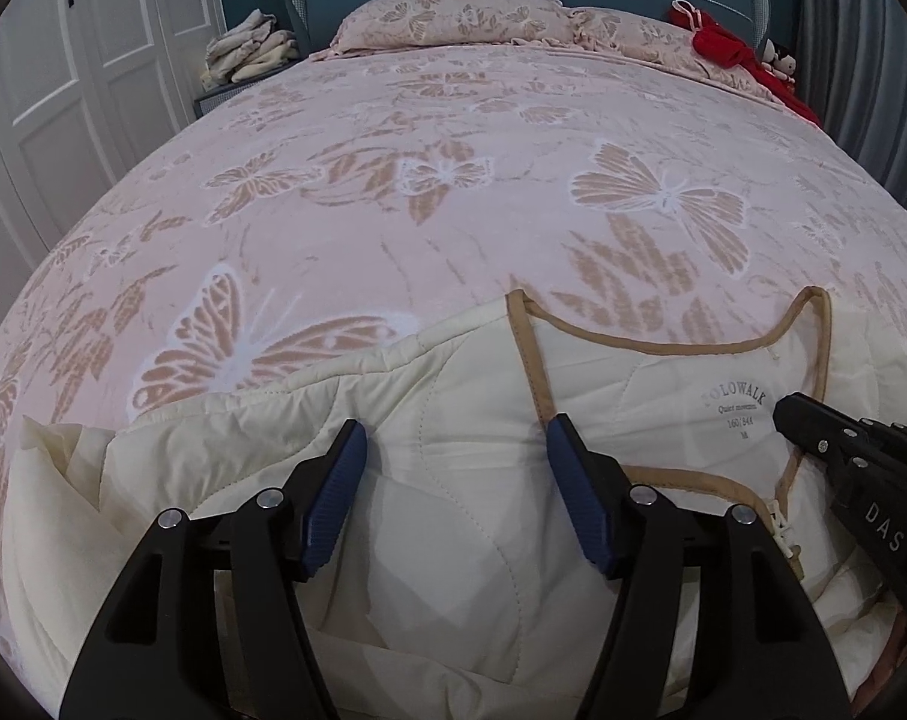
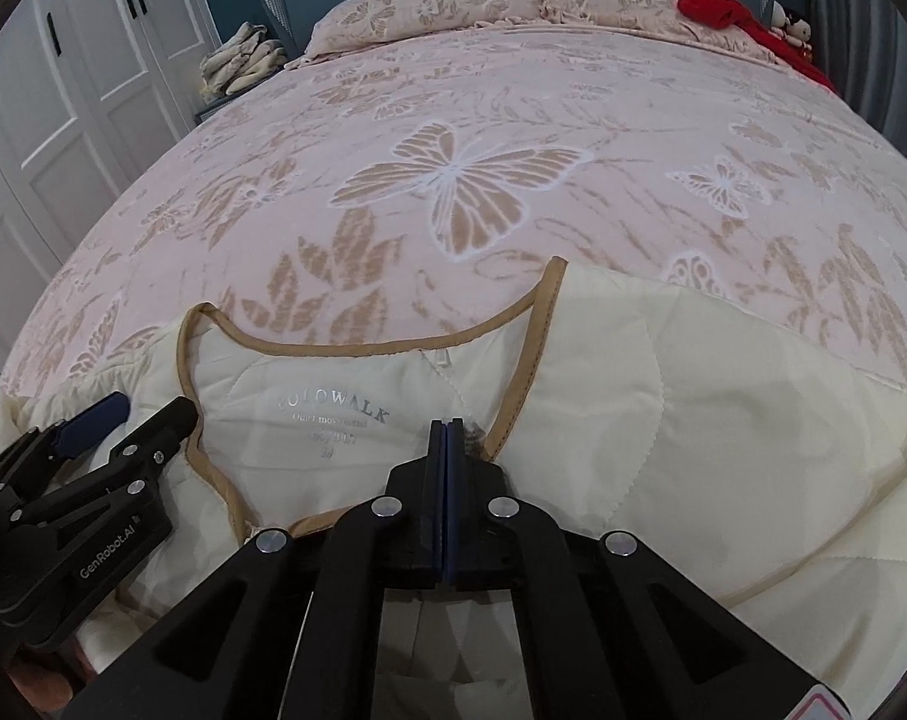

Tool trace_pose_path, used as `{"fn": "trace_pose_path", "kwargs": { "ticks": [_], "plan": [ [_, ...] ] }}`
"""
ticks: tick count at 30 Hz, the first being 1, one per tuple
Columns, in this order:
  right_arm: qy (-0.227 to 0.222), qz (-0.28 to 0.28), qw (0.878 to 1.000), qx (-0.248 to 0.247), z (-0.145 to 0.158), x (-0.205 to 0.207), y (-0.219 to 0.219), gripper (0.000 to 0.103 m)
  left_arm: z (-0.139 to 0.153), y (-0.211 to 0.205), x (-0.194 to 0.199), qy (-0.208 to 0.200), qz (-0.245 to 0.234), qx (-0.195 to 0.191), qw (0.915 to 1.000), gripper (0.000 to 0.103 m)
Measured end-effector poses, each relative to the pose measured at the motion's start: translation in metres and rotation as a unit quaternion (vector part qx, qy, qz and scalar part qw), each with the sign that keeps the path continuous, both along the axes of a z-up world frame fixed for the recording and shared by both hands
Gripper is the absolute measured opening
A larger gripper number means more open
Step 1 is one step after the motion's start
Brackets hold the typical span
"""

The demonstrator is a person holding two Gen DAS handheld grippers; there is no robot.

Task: Fold large clothes
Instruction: 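Lift and fold the collar end toward the hem with both grippers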

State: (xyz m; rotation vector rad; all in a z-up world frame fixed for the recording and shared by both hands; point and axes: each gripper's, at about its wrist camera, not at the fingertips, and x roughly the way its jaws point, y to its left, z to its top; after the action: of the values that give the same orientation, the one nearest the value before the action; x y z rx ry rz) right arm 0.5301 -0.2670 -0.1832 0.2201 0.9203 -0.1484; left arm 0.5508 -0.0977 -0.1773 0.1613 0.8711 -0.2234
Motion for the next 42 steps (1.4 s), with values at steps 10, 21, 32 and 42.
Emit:
{"fn": "trace_pose_path", "kwargs": {
  "ticks": [10,21,32,42],
  "plan": [
    [0.026,-0.005,1.0,0.01,0.025,-0.005,-0.002,0.014,0.022,0.023,-0.009,0.017,0.065,0.008,0.9977,0.083],
    [0.048,0.056,0.997,0.02,0.023,0.045,0.033,0.011,0.025,-0.011,0.039,0.036,0.047,0.058,0.9966,0.076],
    [0.015,-0.026,0.998,0.062,0.001,0.022,-0.044,0.0,0.001,0.006,0.039,0.008,0.089,0.04,0.9952,0.081],
    [-0.033,-0.007,0.999,0.019,0.066,-0.042,-0.023,0.035,0.047,0.06,-0.019,0.01,0.077,-0.037,0.9962,0.082]
  ]
}}
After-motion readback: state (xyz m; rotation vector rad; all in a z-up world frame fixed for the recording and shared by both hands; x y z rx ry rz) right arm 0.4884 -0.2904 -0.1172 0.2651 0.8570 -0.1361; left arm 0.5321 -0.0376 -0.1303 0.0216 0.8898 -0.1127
